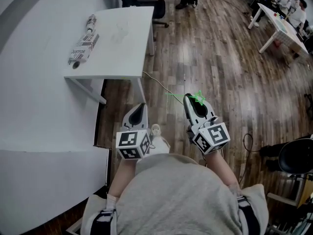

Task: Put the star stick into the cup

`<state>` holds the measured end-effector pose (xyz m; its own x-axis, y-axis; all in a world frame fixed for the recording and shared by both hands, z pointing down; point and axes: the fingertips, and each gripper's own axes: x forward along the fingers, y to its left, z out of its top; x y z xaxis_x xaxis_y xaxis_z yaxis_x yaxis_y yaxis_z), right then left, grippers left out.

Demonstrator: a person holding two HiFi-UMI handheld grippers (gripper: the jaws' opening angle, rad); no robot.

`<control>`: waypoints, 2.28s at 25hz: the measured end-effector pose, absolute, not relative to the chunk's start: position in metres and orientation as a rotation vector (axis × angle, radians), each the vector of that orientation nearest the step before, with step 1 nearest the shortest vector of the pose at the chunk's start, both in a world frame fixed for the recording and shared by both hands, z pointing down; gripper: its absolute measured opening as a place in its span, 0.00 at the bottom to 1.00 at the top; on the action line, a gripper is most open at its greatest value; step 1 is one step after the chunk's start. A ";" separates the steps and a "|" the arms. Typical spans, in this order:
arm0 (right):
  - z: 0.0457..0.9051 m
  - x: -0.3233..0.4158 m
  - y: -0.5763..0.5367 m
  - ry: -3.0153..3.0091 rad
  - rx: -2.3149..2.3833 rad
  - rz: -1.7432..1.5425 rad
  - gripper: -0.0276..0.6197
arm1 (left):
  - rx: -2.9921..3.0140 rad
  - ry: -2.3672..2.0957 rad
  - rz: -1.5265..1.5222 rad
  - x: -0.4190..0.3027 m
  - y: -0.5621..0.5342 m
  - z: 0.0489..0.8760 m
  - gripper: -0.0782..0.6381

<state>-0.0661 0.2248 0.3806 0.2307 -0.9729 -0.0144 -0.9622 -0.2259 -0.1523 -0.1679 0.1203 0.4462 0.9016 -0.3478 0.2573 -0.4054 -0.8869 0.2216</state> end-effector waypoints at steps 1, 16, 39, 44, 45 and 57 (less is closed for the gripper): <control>0.379 -0.060 0.216 1.876 -2.359 -0.122 0.06 | 2.796 -0.566 0.304 -0.161 0.112 0.445 0.12; 0.365 0.025 0.086 1.875 -2.356 -0.100 0.06 | 2.808 -0.552 0.283 -0.073 -0.018 0.429 0.12; 0.375 0.089 -0.032 1.875 -2.353 -0.138 0.06 | 2.781 -0.554 0.291 -0.008 -0.132 0.445 0.12; 0.380 0.100 -0.049 1.903 -2.343 -0.149 0.06 | 2.758 -0.588 0.292 -0.002 -0.147 0.451 0.12; 0.381 0.104 -0.053 1.912 -2.343 -0.148 0.06 | 2.753 -0.599 0.292 0.000 -0.151 0.452 0.12; 0.375 0.175 -0.140 2.071 -2.206 -0.120 0.06 | 2.731 -0.767 0.277 0.057 -0.220 0.454 0.12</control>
<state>0.1748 -0.1403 0.3749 0.0644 -0.9977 -0.0195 -0.9888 -0.0611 -0.1361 0.0568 -0.2197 0.4541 0.8396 -0.4772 0.2597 -0.5330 -0.8159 0.2241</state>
